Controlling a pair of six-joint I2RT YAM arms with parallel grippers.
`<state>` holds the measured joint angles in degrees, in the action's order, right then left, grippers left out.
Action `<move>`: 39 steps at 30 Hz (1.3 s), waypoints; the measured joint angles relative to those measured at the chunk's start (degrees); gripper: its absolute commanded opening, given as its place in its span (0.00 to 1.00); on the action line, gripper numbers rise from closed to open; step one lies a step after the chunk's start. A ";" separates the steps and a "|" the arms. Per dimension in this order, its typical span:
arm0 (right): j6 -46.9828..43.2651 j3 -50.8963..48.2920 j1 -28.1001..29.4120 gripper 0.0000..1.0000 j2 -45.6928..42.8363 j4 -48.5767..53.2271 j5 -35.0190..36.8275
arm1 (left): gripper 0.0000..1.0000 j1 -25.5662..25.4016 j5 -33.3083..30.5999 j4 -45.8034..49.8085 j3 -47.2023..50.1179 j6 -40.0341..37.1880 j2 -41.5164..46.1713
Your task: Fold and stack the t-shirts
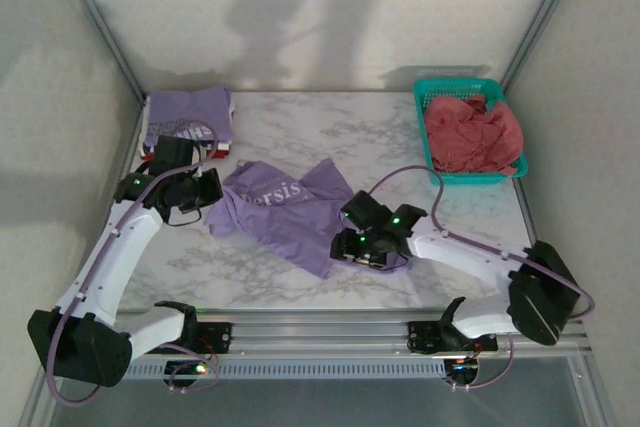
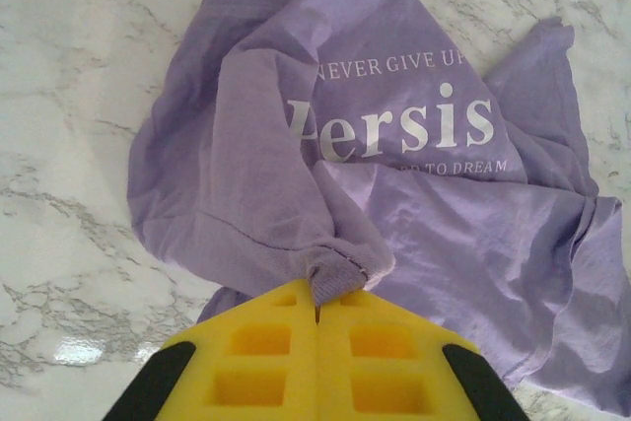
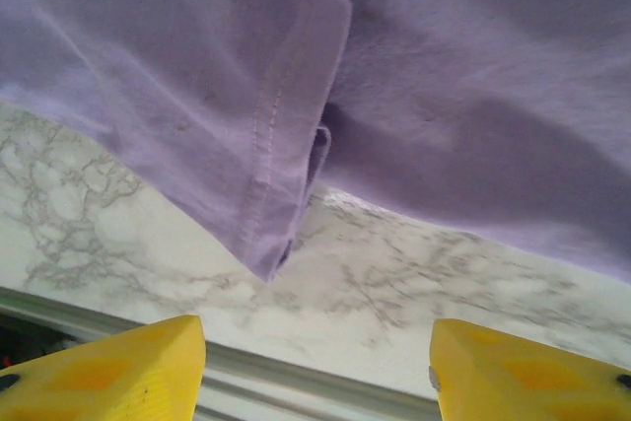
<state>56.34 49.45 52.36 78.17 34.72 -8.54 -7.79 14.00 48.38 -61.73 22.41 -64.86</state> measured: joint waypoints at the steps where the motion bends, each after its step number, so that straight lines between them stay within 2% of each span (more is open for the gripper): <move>1: 0.68 -0.17 0.31 0.61 1.38 -1.29 -0.09 | 0.00 0.00 0.02 0.00 0.04 0.09 0.02; 10: 5.55 -0.17 5.77 0.58 11.04 -8.98 -0.20 | 0.00 0.00 0.37 -0.46 0.76 0.61 1.22; 13: 6.12 -0.17 6.47 0.52 13.05 -10.80 -0.37 | 0.00 0.00 0.37 -0.55 1.57 0.81 1.55; 18: 6.21 0.66 6.47 0.39 15.54 -11.50 -0.35 | 0.00 0.00 0.37 -0.63 2.40 1.03 1.75; 24: 4.59 3.15 6.40 0.00 17.31 -6.82 0.70 | 0.00 0.00 0.37 -0.61 2.78 1.05 2.49; 27: 3.19 7.06 6.60 0.00 17.55 -4.83 2.45 | 0.00 0.00 0.37 -0.42 2.82 1.01 3.48; 30: 1.53 10.84 6.67 0.00 14.40 -0.39 6.99 | 0.00 -0.11 0.39 0.76 2.82 0.98 4.72; 33: 0.90 11.85 6.67 0.00 6.34 5.64 12.17 | 0.00 -1.60 0.37 2.49 2.40 1.01 5.46; 39: 1.27 11.82 4.48 0.00 -15.02 18.62 20.22 | 0.00 -10.40 -0.57 4.87 -1.05 1.66 2.89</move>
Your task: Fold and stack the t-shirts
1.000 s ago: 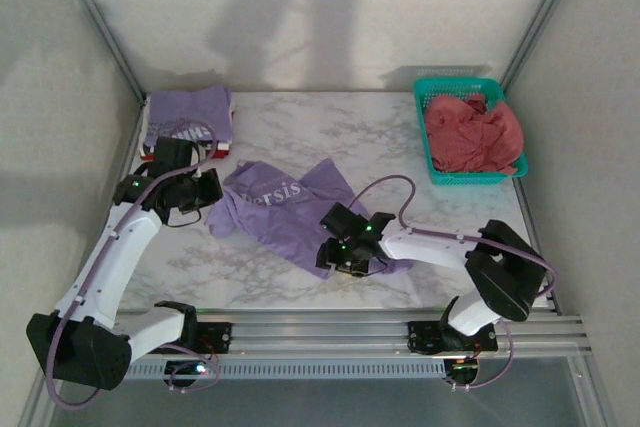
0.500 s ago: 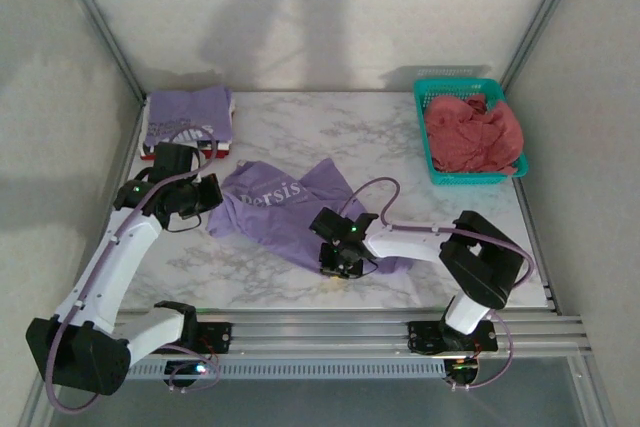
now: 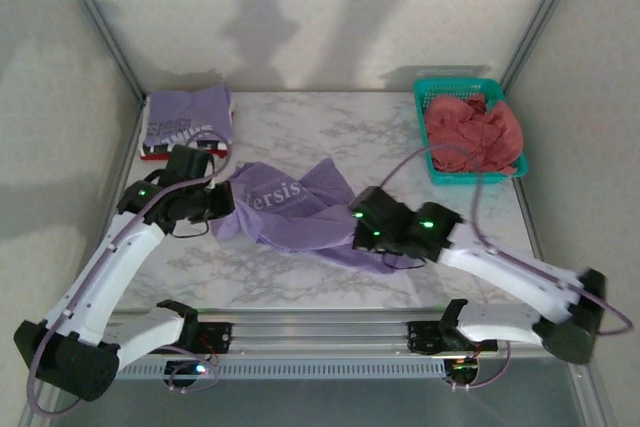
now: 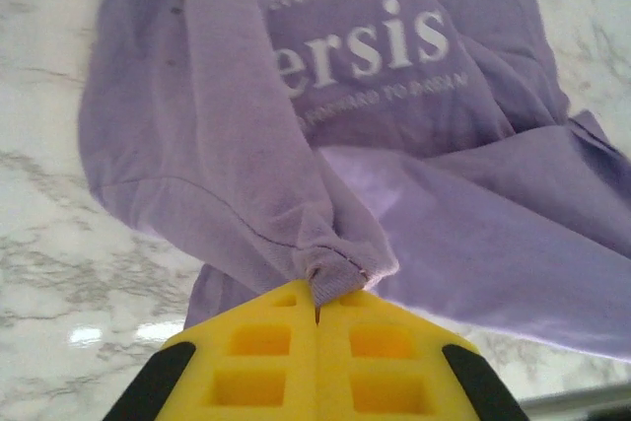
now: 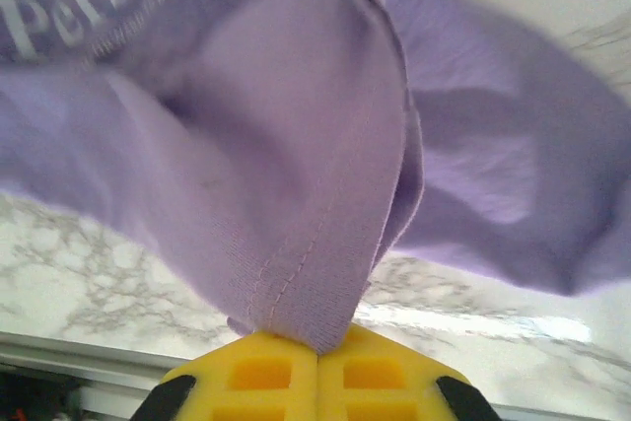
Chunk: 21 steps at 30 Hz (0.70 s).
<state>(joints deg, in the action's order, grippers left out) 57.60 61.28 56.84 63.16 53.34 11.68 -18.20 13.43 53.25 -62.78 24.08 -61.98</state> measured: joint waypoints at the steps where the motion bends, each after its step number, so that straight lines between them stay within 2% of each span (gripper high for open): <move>1: -0.22 -0.04 -1.88 0.00 -3.10 1.62 0.79 | 0.00 -1.51 -0.15 0.09 -1.03 0.13 -1.29; 4: -2.27 -0.44 -9.16 0.00 -8.59 4.90 1.46 | 0.00 -4.66 -0.13 -0.39 -3.58 0.20 -5.44; 8: -7.32 -1.49 -20.63 0.00 -10.03 6.56 0.09 | 0.00 -7.82 0.15 -1.77 -5.99 0.17 -12.02; 14: -15.13 -5.40 -31.98 0.00 -4.42 4.96 -4.20 | 0.00 -12.00 0.26 -2.73 -13.20 -1.33 -26.51; 16: -17.73 -5.66 -35.45 0.00 -1.79 4.07 -5.68 | 0.09 -12.79 -0.15 -2.93 -17.40 -2.60 -32.41; 17: -19.10 -5.66 -37.11 0.00 -0.39 3.26 -6.40 | 0.08 -13.14 -0.70 -3.02 -19.87 -3.37 -35.58; 18: -19.91 -5.66 -38.18 0.00 0.50 2.67 -6.93 | 0.16 -13.31 -1.22 -3.28 -21.66 -3.89 -37.77; 19: -21.09 -5.66 -39.36 0.00 1.66 1.90 -7.56 | 0.42 -13.55 -1.97 -3.74 -23.58 -4.70 -40.11; 20: -21.99 -5.66 -40.19 0.00 2.51 1.33 -8.37 | 0.53 -13.68 -2.82 -4.37 -24.74 -5.16 -41.44; 21: -22.77 -5.66 -40.87 0.00 3.23 0.81 -8.87 | 0.57 -13.86 -3.87 -5.27 -25.64 -5.62 -42.42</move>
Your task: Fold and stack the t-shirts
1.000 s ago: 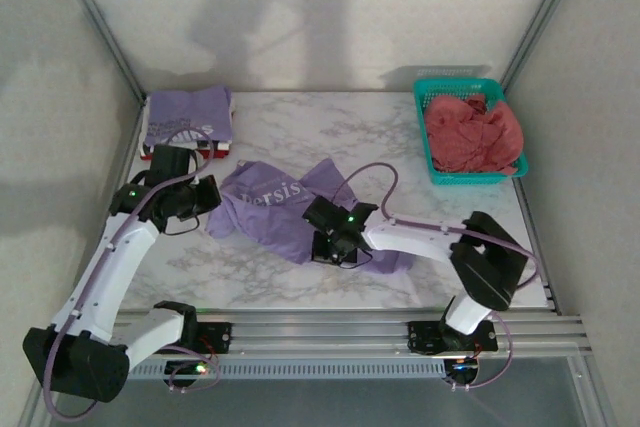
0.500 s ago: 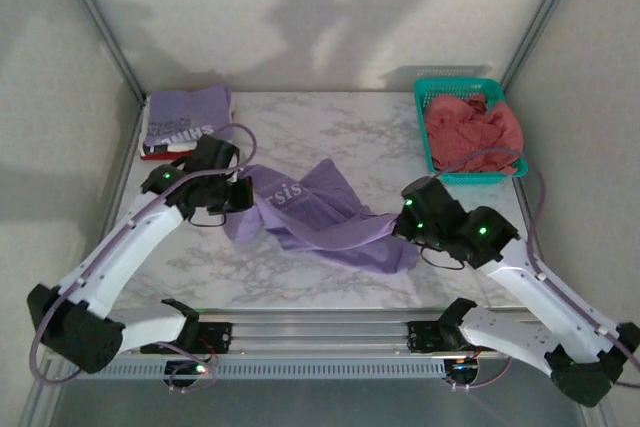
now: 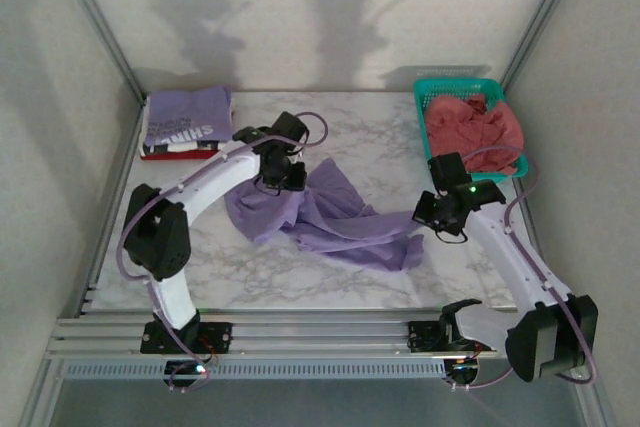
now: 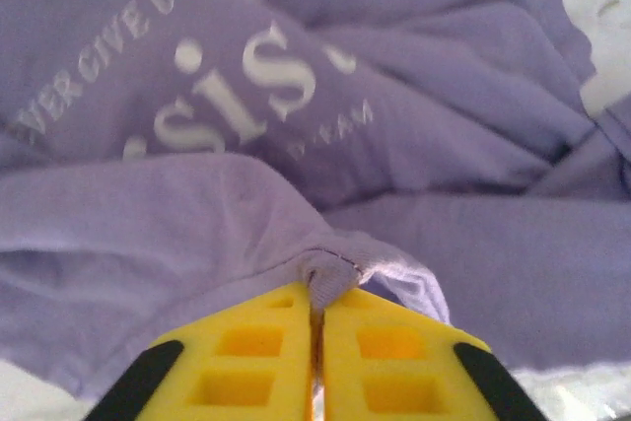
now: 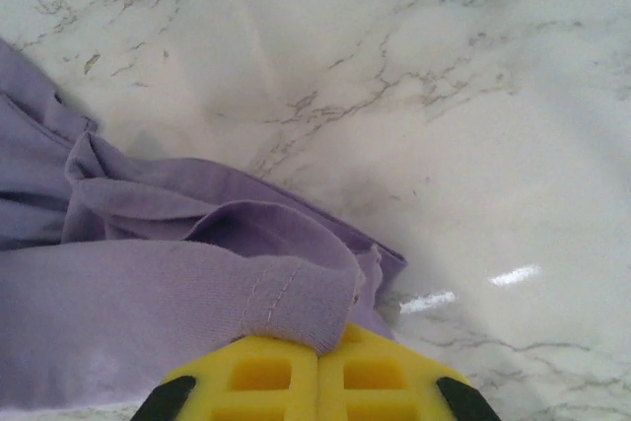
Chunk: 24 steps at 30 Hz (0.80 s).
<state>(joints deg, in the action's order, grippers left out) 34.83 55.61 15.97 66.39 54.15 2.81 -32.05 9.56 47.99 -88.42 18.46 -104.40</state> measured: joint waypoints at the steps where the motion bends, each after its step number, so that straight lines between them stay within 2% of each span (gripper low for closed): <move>1: -0.85 0.00 -0.48 0.00 0.63 -0.46 -0.55 | 0.58 -0.07 -0.81 -0.61 -0.50 -0.33 -0.35; 7: -3.80 0.09 -2.38 0.00 2.47 -2.19 -3.19 | 0.52 -0.11 -3.37 -1.81 -2.62 -0.94 1.55; 11: -4.33 0.09 -3.15 0.00 3.02 -2.86 -4.57 | 0.52 -0.90 -2.69 -2.71 1.75 -0.90 4.98; 18: -4.96 0.33 -3.30 0.00 4.07 -3.69 -5.92 | 0.55 -10.67 -2.51 -5.01 11.80 0.61 6.08; 21: -5.29 0.90 -3.39 0.00 4.13 -3.82 -5.97 | 0.53 -13.55 -2.80 -5.95 12.04 1.57 5.49; 24: -5.33 1.18 -3.45 0.00 4.15 -3.76 -6.10 | 0.47 -14.58 -4.85 -6.03 10.51 2.69 2.32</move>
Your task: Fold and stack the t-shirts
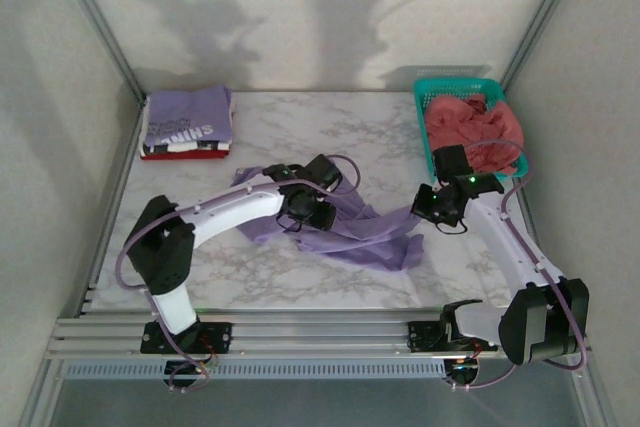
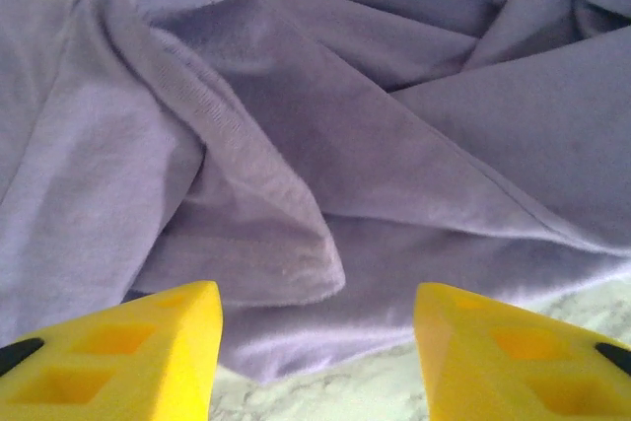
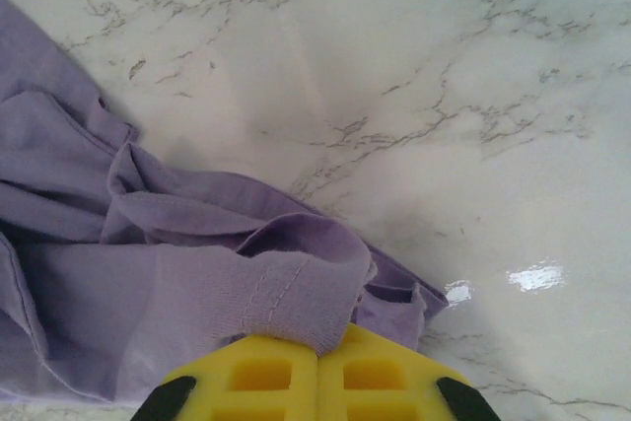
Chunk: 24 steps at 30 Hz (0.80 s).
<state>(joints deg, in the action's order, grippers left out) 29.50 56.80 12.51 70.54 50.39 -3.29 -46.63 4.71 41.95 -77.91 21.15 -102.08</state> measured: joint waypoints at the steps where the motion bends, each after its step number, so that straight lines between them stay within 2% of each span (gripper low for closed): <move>1: -0.09 0.04 -0.02 0.00 0.00 0.00 0.00 | 0.42 -0.20 -0.74 0.02 -0.24 0.35 -1.14; 5: -0.37 0.33 -0.79 0.00 -0.31 0.39 0.00 | 0.21 -0.22 -4.35 0.52 -0.31 1.44 -5.90; 8: -0.57 0.90 -1.38 0.00 -1.03 1.25 0.00 | 0.03 -0.22 -6.99 1.22 -0.35 1.70 -6.78; 9: -0.70 1.42 -1.51 0.00 -1.36 1.75 0.02 | 0.00 -0.22 -8.44 1.97 -0.74 1.81 -6.62; 14: -1.70 5.66 -1.55 0.00 -3.63 4.33 0.15 | 0.00 -0.04 -17.70 8.72 -7.54 2.45 -3.91; 18: -2.14 10.58 -1.55 0.00 -6.56 5.86 -0.70 | 0.00 0.76 -24.24 15.19 -16.15 1.99 2.78; 24: -2.14 8.15 -1.62 0.00 -12.37 7.15 -4.98 | 0.00 1.18 -28.00 23.47 -10.56 4.66 18.45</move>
<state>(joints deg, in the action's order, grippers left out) 27.35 64.95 10.90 58.17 57.54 -8.27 -45.45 -23.29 65.43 -88.47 25.80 -83.64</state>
